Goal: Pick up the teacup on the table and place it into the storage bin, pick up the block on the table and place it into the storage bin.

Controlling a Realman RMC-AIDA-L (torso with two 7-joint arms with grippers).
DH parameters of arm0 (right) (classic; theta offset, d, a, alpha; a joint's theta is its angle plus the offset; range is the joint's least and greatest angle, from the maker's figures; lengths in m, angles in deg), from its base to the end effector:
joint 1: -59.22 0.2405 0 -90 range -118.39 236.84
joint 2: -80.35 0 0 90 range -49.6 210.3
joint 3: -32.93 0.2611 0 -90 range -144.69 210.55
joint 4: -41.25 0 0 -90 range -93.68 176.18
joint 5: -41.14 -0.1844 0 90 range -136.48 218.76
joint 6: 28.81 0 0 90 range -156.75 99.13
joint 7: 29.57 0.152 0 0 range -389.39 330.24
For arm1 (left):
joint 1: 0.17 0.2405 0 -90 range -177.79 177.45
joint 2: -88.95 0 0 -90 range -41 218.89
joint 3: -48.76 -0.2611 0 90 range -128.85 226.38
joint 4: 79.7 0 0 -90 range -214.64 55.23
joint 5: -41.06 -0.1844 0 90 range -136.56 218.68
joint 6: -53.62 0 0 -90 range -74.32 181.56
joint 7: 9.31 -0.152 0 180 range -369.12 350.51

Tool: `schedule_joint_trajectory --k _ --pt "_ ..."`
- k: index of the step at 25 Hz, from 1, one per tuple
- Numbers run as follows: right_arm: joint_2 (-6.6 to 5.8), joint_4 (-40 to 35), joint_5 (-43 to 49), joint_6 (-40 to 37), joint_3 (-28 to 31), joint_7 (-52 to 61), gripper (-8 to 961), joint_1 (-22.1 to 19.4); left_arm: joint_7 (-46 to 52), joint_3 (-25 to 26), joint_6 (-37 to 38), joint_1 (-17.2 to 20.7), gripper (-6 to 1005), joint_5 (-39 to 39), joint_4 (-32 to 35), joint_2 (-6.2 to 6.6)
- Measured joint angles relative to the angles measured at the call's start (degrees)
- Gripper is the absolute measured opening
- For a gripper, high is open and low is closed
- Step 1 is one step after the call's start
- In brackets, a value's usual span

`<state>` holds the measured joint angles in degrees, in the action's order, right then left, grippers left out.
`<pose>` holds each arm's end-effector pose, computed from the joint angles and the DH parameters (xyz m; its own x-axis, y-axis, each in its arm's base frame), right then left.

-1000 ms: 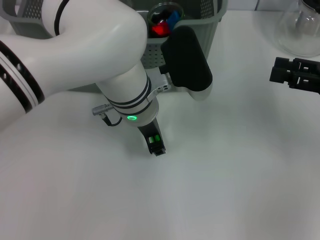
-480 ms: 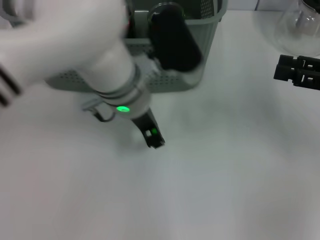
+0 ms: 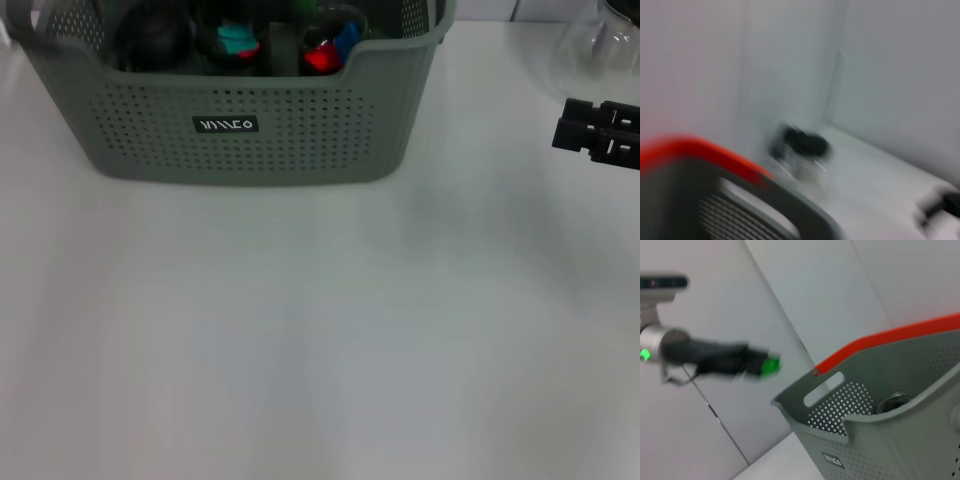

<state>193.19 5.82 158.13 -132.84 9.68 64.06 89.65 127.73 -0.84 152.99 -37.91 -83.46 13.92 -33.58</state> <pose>0.2587 0.3062 0.0559 0.5643 -0.5112 -0.6483 -0.6377 -0.7686 0.0510 -0.1035 0.3400 0.0706 0.8394 0.4112 0.3554 0.5119 -0.8179 -0.2627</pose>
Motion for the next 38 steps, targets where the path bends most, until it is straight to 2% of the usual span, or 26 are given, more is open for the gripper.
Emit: schedule_joint_trajectory --k 3,6,8,11,15,19,25,38 --pt "-0.02 0.0 -0.01 -0.08 0.13 -0.05 699 0.3 -0.13 2.35 -8.06 -4.07 411 -3.69 -4.47 2.77" --pt "-0.05 0.03 -0.01 0.01 0.15 -0.1 699 0.41 0.51 1.54 -18.29 -9.27 411 -10.77 -15.27 5.99" --pt "-0.06 0.16 -0.01 0.03 0.15 -0.09 699 0.54 0.5 1.28 -24.27 -13.11 411 -14.55 -25.12 7.91" --pt "0.03 0.18 -0.01 0.03 0.14 0.14 699 0.78 0.47 0.07 -32.17 -17.56 411 -19.6 -36.53 9.2" --pt "0.14 0.18 -0.01 0.04 0.07 0.47 699 1.0 2.07 -1.23 -40.3 -22.26 411 -28.24 -45.21 9.0" --pt "0.27 0.13 -0.01 0.04 0.03 0.61 699 1.03 4.36 -1.61 -43.97 -24.67 410 -34.67 -48.7 8.17" --pt "0.23 0.3 -0.01 0.06 0.07 0.43 700 0.75 6.6 -4.32 -46.34 -24.83 410 -38.96 -49.5 6.5" --pt "0.1 0.31 -0.01 -0.38 0.05 0.23 701 0.44 6.78 -6.76 -46.31 -23.68 412 -39.15 -49.1 6.15"
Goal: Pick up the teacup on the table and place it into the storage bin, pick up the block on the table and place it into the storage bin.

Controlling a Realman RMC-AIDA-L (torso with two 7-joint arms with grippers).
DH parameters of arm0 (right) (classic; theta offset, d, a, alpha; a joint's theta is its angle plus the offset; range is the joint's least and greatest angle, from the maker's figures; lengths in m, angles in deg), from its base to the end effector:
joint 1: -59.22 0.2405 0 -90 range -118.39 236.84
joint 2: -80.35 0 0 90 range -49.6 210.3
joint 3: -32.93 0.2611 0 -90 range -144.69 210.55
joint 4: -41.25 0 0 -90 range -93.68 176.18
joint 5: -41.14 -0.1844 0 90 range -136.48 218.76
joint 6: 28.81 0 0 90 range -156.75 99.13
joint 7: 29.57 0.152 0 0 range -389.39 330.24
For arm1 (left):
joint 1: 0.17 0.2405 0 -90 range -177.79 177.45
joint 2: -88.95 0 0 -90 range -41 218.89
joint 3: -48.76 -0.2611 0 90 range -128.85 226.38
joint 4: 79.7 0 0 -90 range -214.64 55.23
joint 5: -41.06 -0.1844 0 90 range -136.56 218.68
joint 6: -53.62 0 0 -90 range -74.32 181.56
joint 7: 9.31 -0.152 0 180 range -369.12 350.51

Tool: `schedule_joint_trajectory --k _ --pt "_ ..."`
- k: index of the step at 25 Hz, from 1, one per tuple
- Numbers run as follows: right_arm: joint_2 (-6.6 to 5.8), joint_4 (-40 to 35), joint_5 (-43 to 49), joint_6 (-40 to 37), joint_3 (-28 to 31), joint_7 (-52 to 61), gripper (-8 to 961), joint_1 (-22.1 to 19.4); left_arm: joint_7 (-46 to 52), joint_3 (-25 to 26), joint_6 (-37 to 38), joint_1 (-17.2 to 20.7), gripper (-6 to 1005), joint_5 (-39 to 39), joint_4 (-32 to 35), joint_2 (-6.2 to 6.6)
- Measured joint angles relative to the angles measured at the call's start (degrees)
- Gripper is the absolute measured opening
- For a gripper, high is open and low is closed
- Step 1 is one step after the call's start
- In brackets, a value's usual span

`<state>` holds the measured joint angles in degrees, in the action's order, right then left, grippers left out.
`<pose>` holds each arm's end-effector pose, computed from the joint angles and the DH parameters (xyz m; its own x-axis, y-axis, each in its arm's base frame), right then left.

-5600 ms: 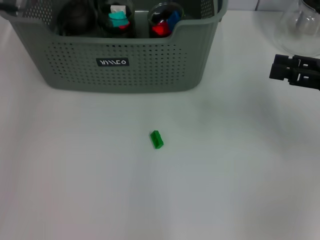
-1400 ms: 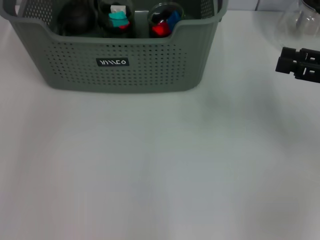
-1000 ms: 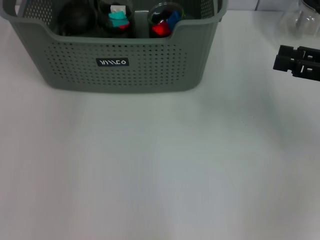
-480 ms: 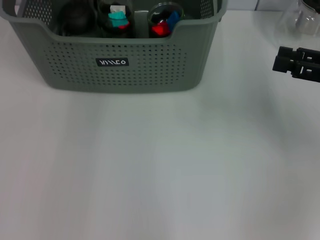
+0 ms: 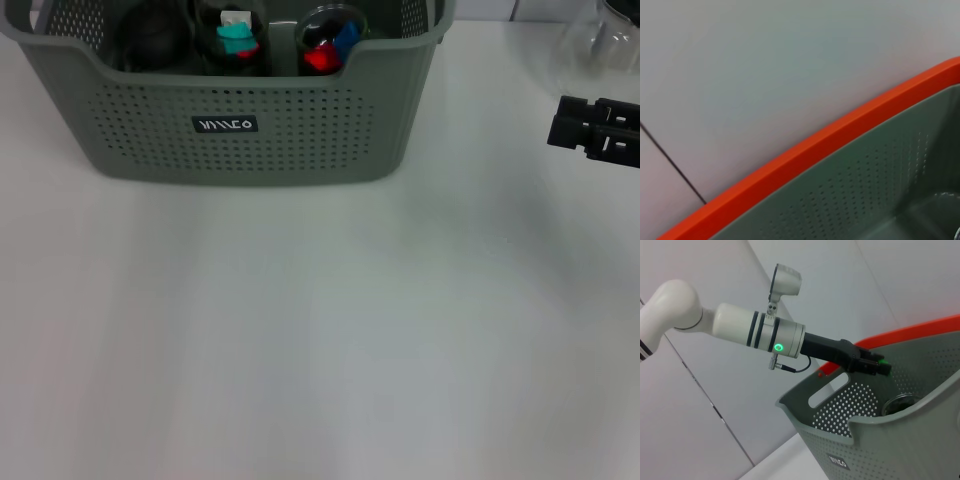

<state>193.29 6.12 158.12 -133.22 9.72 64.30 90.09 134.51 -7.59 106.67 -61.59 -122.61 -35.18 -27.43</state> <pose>0.2555 0.3068 0.0546 0.5610 -0.5136 -0.6492 -0.6319 -0.7723 0.0650 -0.1409 0.4901 0.0301 0.8316 0.5423 0.1198 0.4377 -0.5072 -0.7424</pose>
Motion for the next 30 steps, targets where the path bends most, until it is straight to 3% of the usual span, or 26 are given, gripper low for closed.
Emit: schedule_joint_trajectory --k 4,7,8,10,13,17,19,22,25,27,30 --pt "-0.01 0.02 0.0 -0.08 -0.01 -0.08 701 -0.03 0.1 -0.04 0.43 1.21 414 -0.04 1.19 -0.09" --pt "0.05 -0.01 0.0 -0.1 -0.27 -0.1 700 -0.02 0.18 0.1 1.41 1.99 609 -0.07 2.84 -0.25" --pt "0.05 -0.01 0.0 -0.1 -0.27 -0.1 700 -0.02 0.19 0.17 1.75 2.21 616 -0.07 3.46 -0.35" --pt "0.07 -0.15 0.0 -0.11 -0.33 -0.19 699 -0.02 0.12 0.44 3.11 3.29 629 0.48 6.56 -0.93" --pt "0.03 -0.22 0.0 -0.09 -0.35 -0.26 699 -0.01 -0.73 0.84 7.11 7.5 643 4.42 16.87 -2.51" --pt "-0.65 -0.3 0.02 -0.72 -0.15 -0.38 700 -0.16 -4.26 3.69 15.56 16.9 643 20.39 32.59 -3.75" --pt "-1.24 -0.35 0.0 -2.25 -0.11 -1.21 700 -0.34 -9.26 6.85 21.97 22.39 643 35.02 36.68 -3.77" --pt "-1.96 -0.41 0.0 -4.79 -0.01 -3.61 700 -0.58 -19.59 9.77 33.3 30.07 643 57.25 36.2 -3.79" --pt "-2.43 -0.36 0.27 -5.85 -0.52 -6.24 700 -0.68 -29.97 10.12 42.71 35.16 642 70.07 31.35 -4.64" --pt "-2.49 -0.36 0.45 -6.16 -1.63 -7.74 700 -0.57 -34.1 10.27 45.61 36.73 642 72.85 27.49 -5.65" --pt "-2.31 -0.35 0.51 -6.44 -5.04 -8.28 701 0.11 -39.91 9.77 47.11 37.78 642 70.21 18.27 -6.47"
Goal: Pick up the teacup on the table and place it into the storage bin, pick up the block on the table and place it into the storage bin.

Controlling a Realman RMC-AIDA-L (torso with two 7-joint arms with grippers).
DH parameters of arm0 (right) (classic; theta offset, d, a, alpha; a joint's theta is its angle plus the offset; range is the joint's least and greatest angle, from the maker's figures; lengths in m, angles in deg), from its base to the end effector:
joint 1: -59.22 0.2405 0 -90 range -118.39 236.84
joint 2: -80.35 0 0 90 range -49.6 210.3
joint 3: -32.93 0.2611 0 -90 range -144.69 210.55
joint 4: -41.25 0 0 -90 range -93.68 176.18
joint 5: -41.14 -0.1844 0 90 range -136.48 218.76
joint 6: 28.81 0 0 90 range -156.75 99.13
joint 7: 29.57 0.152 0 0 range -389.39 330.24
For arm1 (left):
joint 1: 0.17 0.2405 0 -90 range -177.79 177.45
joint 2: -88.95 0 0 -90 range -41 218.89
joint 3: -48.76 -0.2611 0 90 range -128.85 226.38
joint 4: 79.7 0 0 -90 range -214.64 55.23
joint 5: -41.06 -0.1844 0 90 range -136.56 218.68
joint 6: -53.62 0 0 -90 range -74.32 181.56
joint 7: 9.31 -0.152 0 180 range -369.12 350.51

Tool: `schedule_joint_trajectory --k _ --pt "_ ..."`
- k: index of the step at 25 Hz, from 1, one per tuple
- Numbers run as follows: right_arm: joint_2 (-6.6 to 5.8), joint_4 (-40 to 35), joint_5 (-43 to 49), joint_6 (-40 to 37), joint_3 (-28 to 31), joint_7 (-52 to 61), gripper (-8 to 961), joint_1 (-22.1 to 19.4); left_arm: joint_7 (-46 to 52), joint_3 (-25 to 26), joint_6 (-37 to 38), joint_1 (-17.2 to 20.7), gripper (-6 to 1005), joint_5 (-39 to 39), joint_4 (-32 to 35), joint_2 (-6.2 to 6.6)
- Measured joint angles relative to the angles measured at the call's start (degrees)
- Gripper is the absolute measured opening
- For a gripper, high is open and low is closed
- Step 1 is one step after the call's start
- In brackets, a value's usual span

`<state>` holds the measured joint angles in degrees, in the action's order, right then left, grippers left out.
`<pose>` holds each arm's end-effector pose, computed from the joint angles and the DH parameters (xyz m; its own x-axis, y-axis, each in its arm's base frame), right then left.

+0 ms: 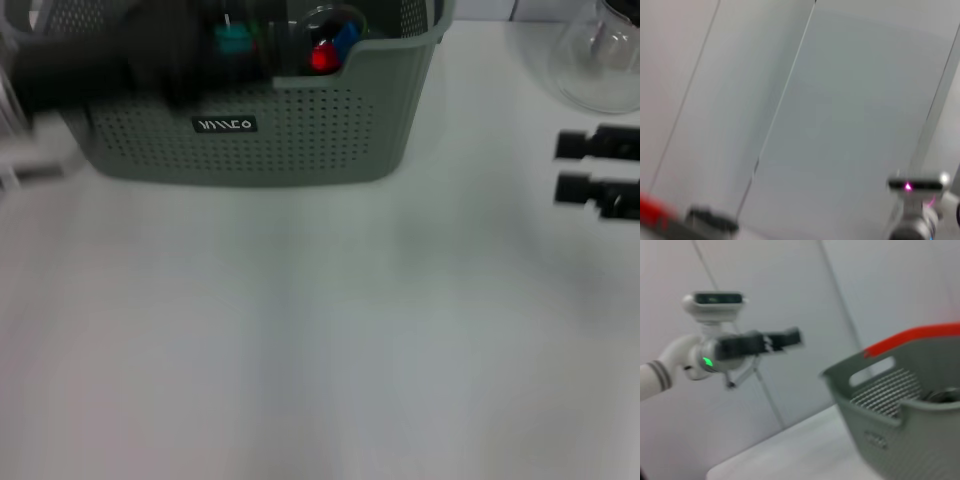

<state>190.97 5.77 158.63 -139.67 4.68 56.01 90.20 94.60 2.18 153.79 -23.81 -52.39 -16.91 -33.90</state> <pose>0.2505 0.2921 0.0603 0.7094 -0.4022 -0.5788 -0.4546 -0.8887 0.0603 -0.1743 0.2962 0.0429 0.6095 0.3260 0.7227 0.4448 -0.8952 0.0287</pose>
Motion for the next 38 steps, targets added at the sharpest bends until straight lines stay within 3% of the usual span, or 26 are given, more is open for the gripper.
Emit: schedule_joint_trajectory --k 3,7,10,14,21,38 --pt "0.33 -0.03 0.54 0.68 -4.39 0.13 701 0.91 -6.82 0.04 0.03 -0.25 642 -4.74 -10.9 0.39" --pt "0.86 0.29 4.94 4.96 -6.48 0.43 700 3.28 -13.24 0.2 -3.18 -0.54 642 -10.91 -17.18 1.01" --pt "1.75 0.56 7.93 7.64 -6.77 0.39 699 5.06 -15.36 -0.01 -6.62 -0.89 643 -16.28 -18.3 1.02" --pt "4.17 0.46 10.9 13.64 -8.55 0.11 699 6.75 -16.16 -0.66 -11.14 -2.53 641 -23.32 -18.84 0.9" --pt "7.37 0.05 11.46 21.54 -11.88 0.03 700 8.11 -16.13 -0.81 -14.39 -4.16 635 -26.18 -18.75 1.09" --pt "8.53 0.33 11.44 24.0 -12.93 -1.01 700 8.58 -16.35 -0.78 -14.94 -4.85 633 -27.61 -19.19 1.05"
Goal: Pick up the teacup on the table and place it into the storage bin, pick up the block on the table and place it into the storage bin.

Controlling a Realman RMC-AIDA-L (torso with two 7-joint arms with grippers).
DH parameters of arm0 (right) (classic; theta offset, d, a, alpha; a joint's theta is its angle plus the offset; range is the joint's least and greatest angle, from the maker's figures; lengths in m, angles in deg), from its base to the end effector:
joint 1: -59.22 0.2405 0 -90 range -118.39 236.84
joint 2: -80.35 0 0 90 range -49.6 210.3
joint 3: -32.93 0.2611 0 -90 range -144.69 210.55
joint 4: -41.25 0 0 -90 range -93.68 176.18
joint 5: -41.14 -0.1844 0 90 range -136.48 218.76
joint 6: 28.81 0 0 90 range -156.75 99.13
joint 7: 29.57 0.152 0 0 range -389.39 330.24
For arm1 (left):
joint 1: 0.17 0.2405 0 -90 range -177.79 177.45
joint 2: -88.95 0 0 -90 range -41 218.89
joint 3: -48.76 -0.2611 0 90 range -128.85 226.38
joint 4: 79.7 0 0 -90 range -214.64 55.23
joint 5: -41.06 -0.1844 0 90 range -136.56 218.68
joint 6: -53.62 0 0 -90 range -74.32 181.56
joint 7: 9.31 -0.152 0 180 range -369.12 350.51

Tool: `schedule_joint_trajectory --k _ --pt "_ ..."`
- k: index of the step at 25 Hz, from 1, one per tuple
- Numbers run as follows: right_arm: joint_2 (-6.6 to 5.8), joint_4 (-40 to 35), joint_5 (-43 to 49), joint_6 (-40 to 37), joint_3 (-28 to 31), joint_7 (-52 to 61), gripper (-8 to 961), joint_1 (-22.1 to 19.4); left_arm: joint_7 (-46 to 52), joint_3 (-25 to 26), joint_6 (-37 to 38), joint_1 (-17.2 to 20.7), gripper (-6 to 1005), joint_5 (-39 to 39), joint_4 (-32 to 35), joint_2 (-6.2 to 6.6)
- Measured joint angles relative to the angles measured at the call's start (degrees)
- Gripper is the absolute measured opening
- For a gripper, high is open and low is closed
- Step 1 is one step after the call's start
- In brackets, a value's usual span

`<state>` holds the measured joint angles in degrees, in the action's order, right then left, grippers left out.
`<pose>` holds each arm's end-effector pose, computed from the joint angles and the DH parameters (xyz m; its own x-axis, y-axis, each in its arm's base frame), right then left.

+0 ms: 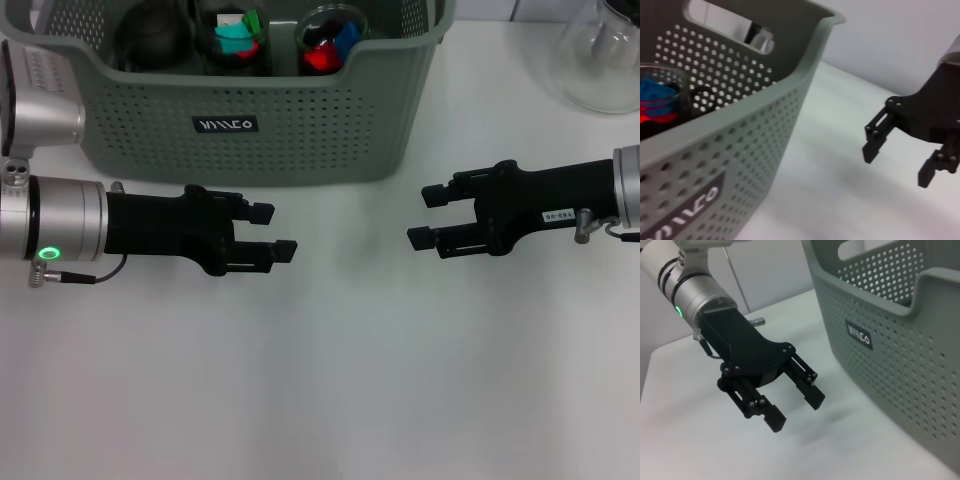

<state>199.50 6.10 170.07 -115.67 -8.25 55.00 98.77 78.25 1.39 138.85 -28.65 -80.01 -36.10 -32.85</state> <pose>0.2286 0.3322 -0.0364 0.8871 -0.3739 -0.2706 -0.4029 -0.9134 -0.0587 -0.2529 0.3035 -0.0362 0.8290 0.4430 0.3413 0.5028 -0.8577 -0.1079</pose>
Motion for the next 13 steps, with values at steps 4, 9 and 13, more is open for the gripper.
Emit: schedule_joint_trajectory --k 4,9,13 --pt "0.04 0.13 -0.04 -0.09 -0.1 -2.22 699 -0.25 -0.33 0.0 1.08 -0.37 634 -0.2 -0.16 -0.02" --pt "0.97 1.11 -0.44 1.52 -0.19 -7.92 699 -0.32 -0.63 0.0 0.96 -1.37 634 -0.42 -0.88 -0.1" --pt "1.07 2.95 -0.83 2.48 -0.07 -10.04 699 0.24 -0.63 0.0 0.56 -1.74 634 -0.46 -0.93 -0.28"
